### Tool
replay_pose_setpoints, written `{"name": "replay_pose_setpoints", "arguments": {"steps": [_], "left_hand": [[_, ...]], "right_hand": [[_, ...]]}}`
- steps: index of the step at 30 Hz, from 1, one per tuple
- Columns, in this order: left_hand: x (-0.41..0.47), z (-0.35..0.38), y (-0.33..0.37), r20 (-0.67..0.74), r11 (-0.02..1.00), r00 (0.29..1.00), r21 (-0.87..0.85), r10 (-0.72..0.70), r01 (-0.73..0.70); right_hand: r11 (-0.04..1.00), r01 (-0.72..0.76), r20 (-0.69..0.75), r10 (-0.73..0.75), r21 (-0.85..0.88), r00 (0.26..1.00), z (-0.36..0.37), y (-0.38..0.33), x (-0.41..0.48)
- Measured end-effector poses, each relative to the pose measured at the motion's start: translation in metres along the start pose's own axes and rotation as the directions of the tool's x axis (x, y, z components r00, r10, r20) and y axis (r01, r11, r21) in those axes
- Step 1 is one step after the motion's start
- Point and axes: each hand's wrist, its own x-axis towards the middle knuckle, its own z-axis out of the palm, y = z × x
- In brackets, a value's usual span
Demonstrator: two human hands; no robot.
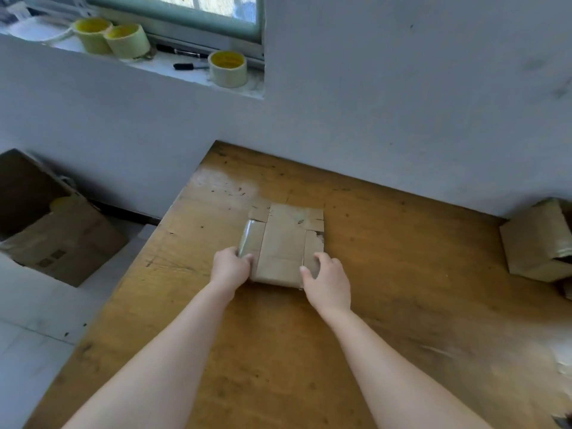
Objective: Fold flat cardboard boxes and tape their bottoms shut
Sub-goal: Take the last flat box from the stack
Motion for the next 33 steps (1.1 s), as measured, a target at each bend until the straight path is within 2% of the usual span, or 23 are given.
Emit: {"name": "replay_pose_setpoints", "arguments": {"steps": [6, 9, 13, 20, 33], "left_hand": [[-0.045, 0.024, -0.007, 0.028, 0.914, 0.993, -0.389, -0.118, 0.119], [-0.078, 0.041, -0.009, 0.018, 0.854, 0.991, -0.505, -0.133, 0.124], [-0.131, 0.071, -0.011, -0.004, 0.779, 0.985, -0.612, -0.17, 0.132], [-0.226, 0.128, -0.004, -0.082, 0.72, 0.982, -0.691, -0.168, 0.065], [-0.337, 0.183, 0.009, -0.065, 0.774, 0.997, -0.629, 0.034, -0.067]], "right_hand": [[0.987, 0.019, -0.141, 0.004, 0.161, 0.99, -0.014, 0.023, -0.028], [0.974, 0.02, -0.183, 0.023, 0.227, 0.983, -0.028, 0.043, -0.045], [0.973, 0.078, -0.192, -0.035, 0.218, 0.981, -0.055, 0.081, -0.07], [0.955, 0.141, -0.205, -0.088, 0.261, 0.975, -0.118, 0.147, -0.12], [0.939, 0.088, -0.32, 0.024, 0.332, 0.947, -0.179, 0.233, -0.206]]}}
